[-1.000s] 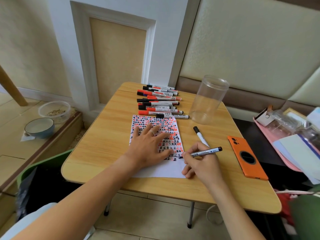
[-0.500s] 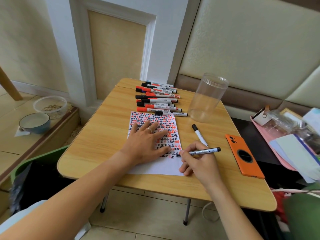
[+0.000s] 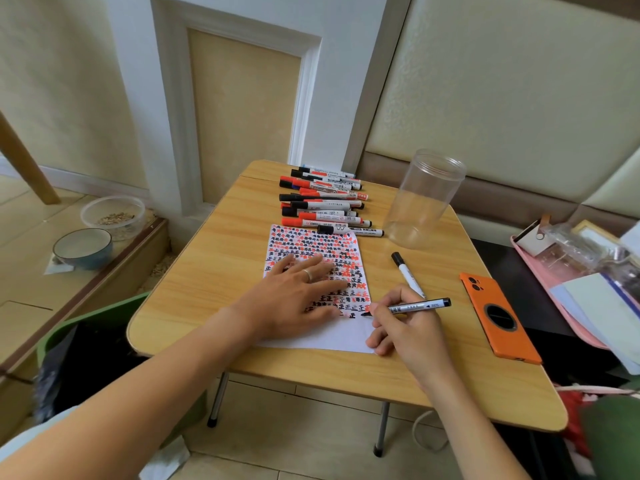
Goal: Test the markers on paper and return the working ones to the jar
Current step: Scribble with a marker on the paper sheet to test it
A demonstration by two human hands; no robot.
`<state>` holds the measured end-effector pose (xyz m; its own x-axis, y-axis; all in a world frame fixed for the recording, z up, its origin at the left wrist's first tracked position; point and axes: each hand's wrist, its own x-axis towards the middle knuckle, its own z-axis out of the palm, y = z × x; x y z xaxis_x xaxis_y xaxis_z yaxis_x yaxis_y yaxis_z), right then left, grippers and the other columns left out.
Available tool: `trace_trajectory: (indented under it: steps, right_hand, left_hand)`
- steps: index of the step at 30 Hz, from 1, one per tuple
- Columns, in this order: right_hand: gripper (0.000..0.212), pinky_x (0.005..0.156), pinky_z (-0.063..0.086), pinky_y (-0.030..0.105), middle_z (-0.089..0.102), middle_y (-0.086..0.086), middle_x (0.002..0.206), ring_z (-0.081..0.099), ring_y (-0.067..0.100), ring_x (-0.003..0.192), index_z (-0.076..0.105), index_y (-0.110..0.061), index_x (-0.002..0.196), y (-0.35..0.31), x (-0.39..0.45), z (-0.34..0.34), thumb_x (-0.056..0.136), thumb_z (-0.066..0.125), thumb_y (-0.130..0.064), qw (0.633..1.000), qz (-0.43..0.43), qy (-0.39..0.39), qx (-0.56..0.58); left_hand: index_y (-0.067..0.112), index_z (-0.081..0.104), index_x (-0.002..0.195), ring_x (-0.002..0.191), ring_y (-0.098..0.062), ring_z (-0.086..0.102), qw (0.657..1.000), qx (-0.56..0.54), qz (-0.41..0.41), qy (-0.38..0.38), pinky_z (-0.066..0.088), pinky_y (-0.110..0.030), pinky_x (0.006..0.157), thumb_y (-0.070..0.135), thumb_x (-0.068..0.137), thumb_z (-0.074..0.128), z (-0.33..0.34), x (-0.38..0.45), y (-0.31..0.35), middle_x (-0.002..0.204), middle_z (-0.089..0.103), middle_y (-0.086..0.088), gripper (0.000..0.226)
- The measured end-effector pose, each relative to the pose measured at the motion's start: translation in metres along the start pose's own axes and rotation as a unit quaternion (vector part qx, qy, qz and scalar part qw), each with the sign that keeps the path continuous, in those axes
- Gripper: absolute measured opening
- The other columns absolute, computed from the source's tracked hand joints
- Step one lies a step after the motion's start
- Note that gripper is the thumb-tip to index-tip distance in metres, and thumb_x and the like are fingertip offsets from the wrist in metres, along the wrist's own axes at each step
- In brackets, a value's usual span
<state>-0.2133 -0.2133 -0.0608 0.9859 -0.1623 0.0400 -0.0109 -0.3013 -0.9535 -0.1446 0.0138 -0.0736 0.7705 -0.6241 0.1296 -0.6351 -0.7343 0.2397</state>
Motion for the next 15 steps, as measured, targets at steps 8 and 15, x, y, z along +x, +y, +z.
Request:
trace_trajectory:
  steps: [8, 15]
  right_hand:
    - [0.015, 0.047, 0.051, 0.032, 0.067, 0.01, 0.063, 0.068, 0.043, 0.058, 0.058, -0.007, 0.086, -0.002, -0.001, 0.0, 0.097, 0.067, -0.012, 1.0, 0.003, 0.0, 0.004]
    - [0.014, 0.045, 0.047, 0.031, 0.066, 0.01, 0.062, 0.067, 0.046, 0.056, 0.057, -0.011, 0.087, -0.003, 0.0, -0.002, 0.097, 0.067, -0.012, 1.0, 0.001, 0.003, 0.007]
  left_hand:
    - [0.042, 0.027, 0.158, 0.156, -0.014, -0.013, 0.996, 0.076, 0.012, 0.05, -0.017, -0.053, 0.122, 0.069, 0.097, 0.021, -0.006, 0.002, 0.001, 0.169, 0.013, 0.004, 0.067]
    - [0.031, 0.02, 0.162, 0.154, -0.001, -0.005, 0.998, -0.039, 0.045, -0.026, -0.006, -0.024, 0.125, 0.059, 0.103, 0.035, 0.002, -0.004, 0.02, 0.169, 0.011, 0.011, 0.067]
